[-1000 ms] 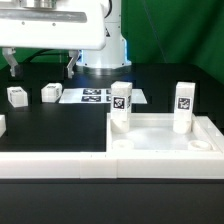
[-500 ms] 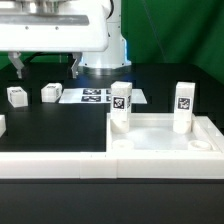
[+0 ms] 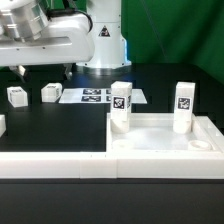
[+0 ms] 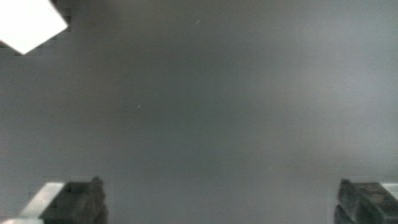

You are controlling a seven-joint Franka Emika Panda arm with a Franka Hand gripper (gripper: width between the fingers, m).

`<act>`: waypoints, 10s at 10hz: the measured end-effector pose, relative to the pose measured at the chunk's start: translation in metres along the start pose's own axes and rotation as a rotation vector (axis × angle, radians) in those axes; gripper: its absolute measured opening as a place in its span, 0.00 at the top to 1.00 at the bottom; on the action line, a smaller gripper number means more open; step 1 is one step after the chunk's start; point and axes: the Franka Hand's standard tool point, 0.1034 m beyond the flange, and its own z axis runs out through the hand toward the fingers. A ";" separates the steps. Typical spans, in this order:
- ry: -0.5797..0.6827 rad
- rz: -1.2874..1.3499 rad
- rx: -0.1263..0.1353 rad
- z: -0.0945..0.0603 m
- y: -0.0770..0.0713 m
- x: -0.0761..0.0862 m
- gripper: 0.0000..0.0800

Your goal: Assemble square table

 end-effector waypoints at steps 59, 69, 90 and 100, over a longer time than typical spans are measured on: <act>0.836 -0.015 -0.098 -0.112 -0.117 0.042 0.64; 1.102 0.021 0.001 -0.109 -0.227 0.087 0.64; 1.075 -0.084 -0.075 -0.051 -0.274 0.111 0.64; 1.094 -0.087 -0.092 -0.039 -0.272 0.117 0.50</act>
Offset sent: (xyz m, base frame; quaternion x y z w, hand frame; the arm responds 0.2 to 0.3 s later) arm -0.0864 -0.0149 -0.0063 -0.0261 -0.2242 0.0779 0.9711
